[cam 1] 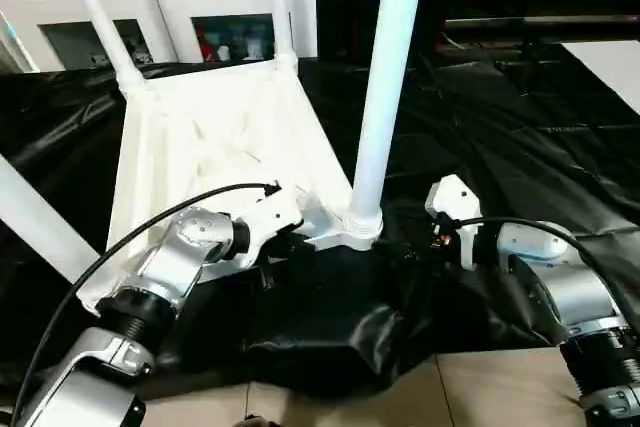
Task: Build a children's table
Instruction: Rotate leg to tighten
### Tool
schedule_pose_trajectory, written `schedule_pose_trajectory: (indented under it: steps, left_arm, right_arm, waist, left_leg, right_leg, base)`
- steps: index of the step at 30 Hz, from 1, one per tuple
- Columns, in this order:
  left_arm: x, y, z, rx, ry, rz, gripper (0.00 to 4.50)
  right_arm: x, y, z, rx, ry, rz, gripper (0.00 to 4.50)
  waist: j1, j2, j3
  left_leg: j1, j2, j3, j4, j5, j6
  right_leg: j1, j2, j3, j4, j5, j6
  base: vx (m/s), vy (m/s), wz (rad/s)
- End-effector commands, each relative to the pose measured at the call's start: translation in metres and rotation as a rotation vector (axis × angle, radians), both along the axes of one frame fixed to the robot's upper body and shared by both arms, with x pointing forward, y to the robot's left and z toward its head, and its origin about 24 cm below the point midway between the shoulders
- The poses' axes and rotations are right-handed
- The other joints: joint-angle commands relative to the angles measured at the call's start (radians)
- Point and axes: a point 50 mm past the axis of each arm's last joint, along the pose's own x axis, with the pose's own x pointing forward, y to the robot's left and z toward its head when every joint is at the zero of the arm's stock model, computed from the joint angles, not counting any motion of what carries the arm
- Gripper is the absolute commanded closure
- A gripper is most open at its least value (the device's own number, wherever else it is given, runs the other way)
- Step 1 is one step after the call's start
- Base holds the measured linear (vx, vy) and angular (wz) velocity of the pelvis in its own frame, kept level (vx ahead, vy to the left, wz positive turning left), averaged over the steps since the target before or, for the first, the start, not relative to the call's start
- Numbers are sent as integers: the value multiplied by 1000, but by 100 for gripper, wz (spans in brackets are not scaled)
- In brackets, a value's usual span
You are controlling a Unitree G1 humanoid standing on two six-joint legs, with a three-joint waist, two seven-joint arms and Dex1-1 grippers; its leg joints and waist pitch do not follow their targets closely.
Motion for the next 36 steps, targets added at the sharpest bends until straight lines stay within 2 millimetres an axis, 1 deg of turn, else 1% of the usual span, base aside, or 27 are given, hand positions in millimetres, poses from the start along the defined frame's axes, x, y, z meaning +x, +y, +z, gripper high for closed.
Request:
schedule_pose_trajectory:
  steps: [1,3,4,5,7,8,11,12,14,19,21,22,23,25,26,27,30,36]
  left_arm:
    - [1,-3,7,-109,3,10,448]
    - [-1,-3,5,-123,35,-3,448]
    - [-1,-3,4,-123,45,-9,448]
    - [-2,-3,3,-112,51,-20,448]
    - [-3,-3,1,-100,59,-31,448]
    - [-3,-4,1,-100,64,-34,448]
    - [-3,-5,1,-96,63,-40,448]
    - [-3,-5,2,-95,62,-41,448]
    - [-3,-5,2,-90,60,-44,448]
    - [-2,-5,2,-81,54,-43,448]
    - [-1,-5,2,-79,51,-42,448]
    - [-1,-5,2,-79,52,-41,450]
    - [-1,-5,2,-79,51,-41,450]
    - [0,-5,2,-77,50,-38,450]
    - [0,-4,2,-76,50,-36,450]
    - [0,-4,2,-75,50,-35,450]
    - [1,-3,2,-71,48,-32,450]
    - [2,-2,2,-67,48,-31,450]
  right_arm:
    - [4,2,5,19,-24,1,77]
    - [9,8,3,40,-26,-9,77]
    - [12,11,1,47,-25,-11,77]
    - [15,12,0,45,-32,-25,77]
    - [18,14,-1,47,-37,-41,77]
    - [20,18,-2,53,-32,-28,77]
    - [19,22,-4,57,-25,10,77]
    - [20,23,-5,60,-21,14,77]
    - [22,25,-8,40,-20,18,77]
    - [26,30,-12,29,-18,24,77]
    - [28,31,-13,36,-19,25,77]
    - [29,32,-13,49,-13,27,106]
    - [29,32,-13,49,-13,27,113]
    - [29,33,-14,52,-7,36,118]
    - [29,33,-14,52,-4,40,148]
    - [29,33,-15,50,-3,43,148]
    - [31,33,-16,46,-2,48,169]
    - [32,33,-17,45,-1,53,175]
  waist:
    - [9,-22,-73]
    - [9,-25,-73]
    - [8,-23,-74]
    - [7,-24,-74]
    - [9,-21,-73]
    - [11,-22,-73]
    - [18,-21,-74]
    - [18,-19,-74]
    - [18,-21,-74]
    - [19,-19,-76]
    - [19,-19,-75]
    - [21,-22,-76]
    - [22,-21,-75]
    - [23,-22,-76]
    - [22,-20,-75]
    - [22,-21,-76]
    - [22,-22,-75]
    - [22,-23,-74]
  left_leg:
    - [18,34,-20,-59,-185,69]
    - [16,33,-20,-59,-181,72]
    - [15,32,-20,-58,-177,73]
    - [17,33,-20,-58,-183,71]
    - [19,34,-20,-59,-180,68]
    - [19,35,-20,-59,-179,67]
    - [20,35,-19,-59,-180,68]
    - [18,35,-20,-59,-177,68]
    - [17,34,-19,-58,-172,69]
    - [20,35,-19,-57,-174,68]
    - [19,34,-19,-57,-175,70]
    - [19,35,-18,-57,-172,71]
    - [19,35,-19,-57,-172,73]
    - [19,35,-19,-57,-172,74]
    - [18,36,-19,-58,-175,73]
    - [18,35,-19,-57,-176,74]
    - [18,35,-19,-57,-180,74]
    - [18,35,-19,-57,-184,74]
  right_leg:
    - [45,-53,35,-75,-146,-245]
    - [46,-53,35,-73,-142,-248]
    - [46,-55,34,-72,-143,-253]
    - [45,-54,35,-75,-149,-251]
    - [43,-53,35,-74,-153,-250]
    - [43,-53,35,-73,-148,-253]
    - [45,-54,35,-71,-140,-249]
    - [45,-54,35,-71,-136,-248]
    - [46,-53,35,-69,-124,-252]
    - [45,-54,34,-68,-119,-258]
    - [45,-53,34,-69,-118,-262]
    - [46,-53,35,-67,-114,-261]
    - [46,-53,34,-67,-115,-261]
    - [47,-53,34,-66,-115,-262]
    - [46,-54,34,-67,-121,-260]
    - [47,-53,34,-67,-121,-260]
    - [46,-55,34,-68,-131,-262]
    - [45,-54,33,-69,-142,-260]
  base:
    - [0,0,0]
    - [0,0,0]
    - [0,0,0]
    - [0,0,0]
    - [0,0,0]
    - [0,0,0]
    - [0,0,0]
    - [0,0,0]
    - [0,0,0]
    - [0,0,0]
    - [0,0,0]
    - [0,0,0]
    - [0,0,0]
    - [0,0,0]
    - [0,0,0]
    - [0,0,0]
    - [0,0,0]
    - [0,0,0]
